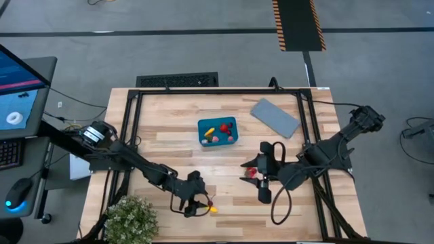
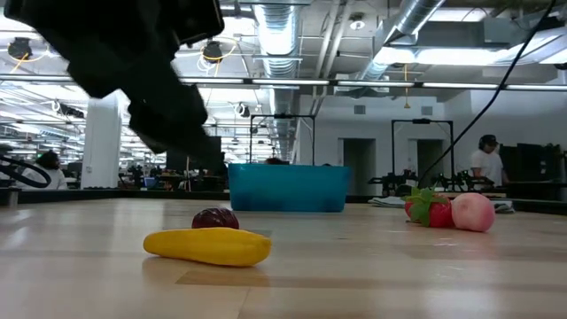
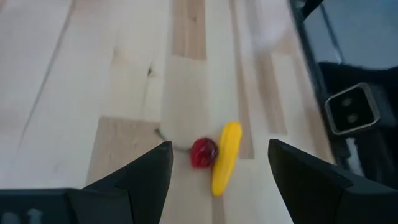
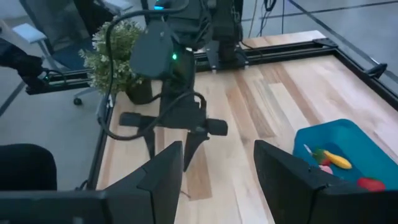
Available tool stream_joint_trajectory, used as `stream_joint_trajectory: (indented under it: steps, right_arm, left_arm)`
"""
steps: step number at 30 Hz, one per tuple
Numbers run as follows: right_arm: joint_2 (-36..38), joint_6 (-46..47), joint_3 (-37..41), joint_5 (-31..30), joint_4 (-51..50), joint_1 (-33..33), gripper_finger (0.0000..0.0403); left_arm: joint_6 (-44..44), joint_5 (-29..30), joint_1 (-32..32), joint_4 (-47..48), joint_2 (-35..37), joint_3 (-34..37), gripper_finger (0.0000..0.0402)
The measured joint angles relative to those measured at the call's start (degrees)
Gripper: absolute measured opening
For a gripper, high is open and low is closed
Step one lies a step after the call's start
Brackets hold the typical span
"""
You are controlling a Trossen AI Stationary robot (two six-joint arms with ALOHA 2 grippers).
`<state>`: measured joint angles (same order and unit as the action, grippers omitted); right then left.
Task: Pick and placing Produce into tupperware
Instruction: Put the red cherry into the blue bin
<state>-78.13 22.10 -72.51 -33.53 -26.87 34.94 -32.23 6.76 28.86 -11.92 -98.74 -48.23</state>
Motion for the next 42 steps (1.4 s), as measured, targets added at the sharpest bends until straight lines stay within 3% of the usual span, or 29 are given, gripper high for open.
stream_joint_trajectory:
  steps: [9, 32, 42]
  right_arm:
    - [0.0, 0.5, 0.0, -2.7, 0.4, 2.2, 0.0219]
    - [0.0, 0.5, 0.0, -3.2, 1.7, 2.2, 0.0219]
    - [0.0, 0.5, 0.0, -3.0, 1.7, 2.2, 0.0219]
  left_arm:
    - [-1.2, 3.5, 0.1, 2.9, -1.7, -1.7, 0.0253]
    - [-5.4, 0.3, -1.6, 3.1, -2.6, -1.6, 0.0237]
    - [-5.0, -0.4, -1.5, -1.3, -3.8, -1.8, 0.0236]
